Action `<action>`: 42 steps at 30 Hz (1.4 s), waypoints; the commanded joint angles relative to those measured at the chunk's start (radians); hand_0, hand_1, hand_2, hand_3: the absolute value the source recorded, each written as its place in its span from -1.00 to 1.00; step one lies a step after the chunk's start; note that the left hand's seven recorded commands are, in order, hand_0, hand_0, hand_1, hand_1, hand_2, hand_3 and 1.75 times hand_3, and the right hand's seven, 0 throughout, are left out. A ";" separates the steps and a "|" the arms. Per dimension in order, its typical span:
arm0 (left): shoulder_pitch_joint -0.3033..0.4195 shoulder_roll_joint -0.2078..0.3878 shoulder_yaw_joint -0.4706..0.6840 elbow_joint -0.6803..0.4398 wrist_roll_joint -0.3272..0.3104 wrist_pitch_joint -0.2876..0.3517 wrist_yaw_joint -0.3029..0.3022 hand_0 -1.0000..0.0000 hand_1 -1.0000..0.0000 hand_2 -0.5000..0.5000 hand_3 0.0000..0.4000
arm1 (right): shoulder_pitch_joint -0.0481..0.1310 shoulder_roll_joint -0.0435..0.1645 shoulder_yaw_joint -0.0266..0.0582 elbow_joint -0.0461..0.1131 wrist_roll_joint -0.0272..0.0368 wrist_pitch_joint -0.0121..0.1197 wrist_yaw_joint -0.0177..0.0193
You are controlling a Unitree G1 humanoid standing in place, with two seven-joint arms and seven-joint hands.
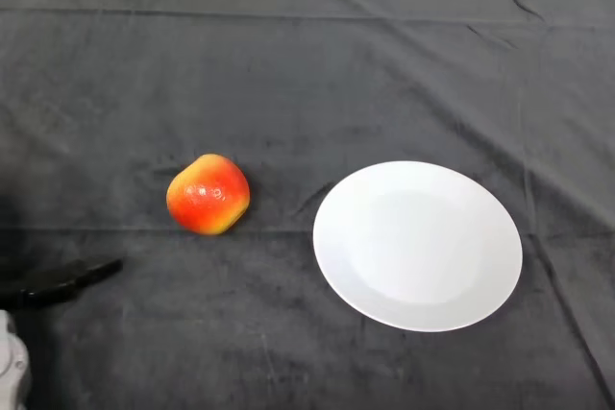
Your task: Move the apple to the plate
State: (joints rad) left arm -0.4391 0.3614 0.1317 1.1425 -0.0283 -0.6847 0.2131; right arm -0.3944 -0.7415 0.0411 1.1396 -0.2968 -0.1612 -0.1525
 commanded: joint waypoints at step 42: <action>-0.138 -0.118 -0.217 -0.014 0.036 -0.037 -0.058 1.00 1.00 0.00 -1.00 | 0.045 0.040 0.0102 0.012 0.0052 0.014 -0.0009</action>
State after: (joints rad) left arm -0.5316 0.2412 -0.0717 1.1419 0.0169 -0.7146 0.1615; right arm -0.3951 -0.7429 0.0393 1.1368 -0.2955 -0.1609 -0.1515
